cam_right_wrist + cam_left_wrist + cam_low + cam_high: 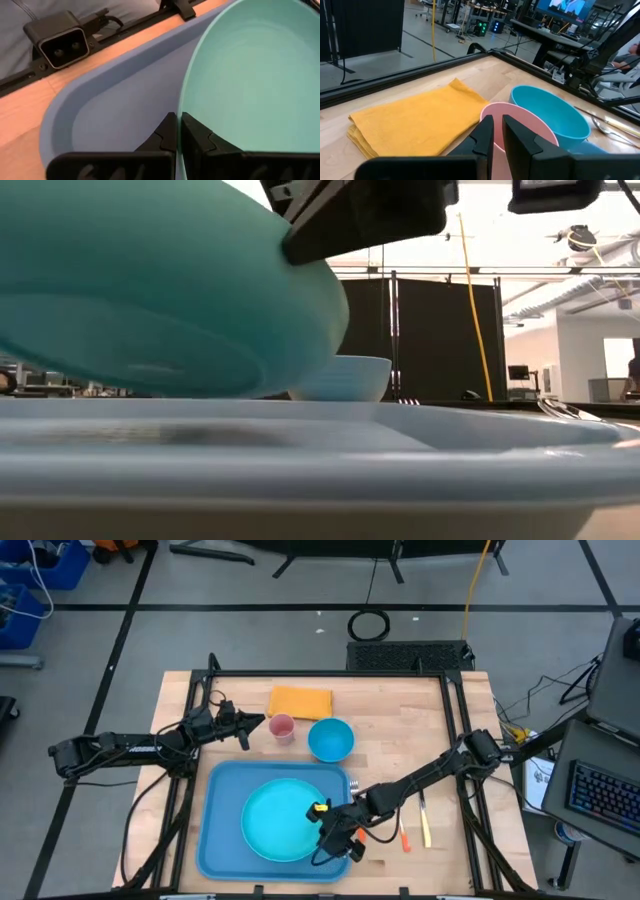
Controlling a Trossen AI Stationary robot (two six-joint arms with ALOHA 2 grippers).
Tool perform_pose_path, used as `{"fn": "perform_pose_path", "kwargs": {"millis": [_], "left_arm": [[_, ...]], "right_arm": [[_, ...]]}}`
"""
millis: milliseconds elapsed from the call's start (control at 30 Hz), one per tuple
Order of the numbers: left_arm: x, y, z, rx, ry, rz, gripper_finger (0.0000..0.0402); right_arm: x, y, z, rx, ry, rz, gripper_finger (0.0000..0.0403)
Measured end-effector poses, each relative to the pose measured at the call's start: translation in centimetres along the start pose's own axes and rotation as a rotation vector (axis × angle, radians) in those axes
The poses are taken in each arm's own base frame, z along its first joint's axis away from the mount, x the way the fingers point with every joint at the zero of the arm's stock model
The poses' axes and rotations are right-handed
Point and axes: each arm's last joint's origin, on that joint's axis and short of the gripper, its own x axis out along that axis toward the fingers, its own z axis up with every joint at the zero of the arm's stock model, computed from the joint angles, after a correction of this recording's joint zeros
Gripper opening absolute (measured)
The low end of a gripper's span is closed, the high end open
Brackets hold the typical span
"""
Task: Set up tray
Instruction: Put the green plate on top of the blue tray
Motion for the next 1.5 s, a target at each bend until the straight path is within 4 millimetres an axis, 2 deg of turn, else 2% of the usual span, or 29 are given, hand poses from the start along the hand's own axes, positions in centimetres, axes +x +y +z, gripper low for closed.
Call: {"fn": "perform_pose_path", "kwargs": {"millis": [400, 867, 1200, 1500], "left_arm": [[0.0, 0.0, -0.1, 0.001, 0.01, 0.003, 0.0042], [0.0, 0.2, -0.2, 0.002, 0.011, 0.04, 0.0042], [0.0, 0.3, -0.5, -0.011, 0.048, 0.043, 0.0042], [0.0, 0.3, -0.7, -0.015, 0.07, 0.05, 0.0042]], "right_arm": [[2.0, 0.2, -0.8, -0.002, -0.041, 0.06, 0.0], [3.4, 0.1, -1.9, 0.01, -0.049, 0.112, 0.0], [3.5, -0.1, -2.2, 0.027, -0.051, 0.126, 0.0], [3.5, -0.2, -2.2, 0.018, -0.044, 0.096, 0.0026]]}}
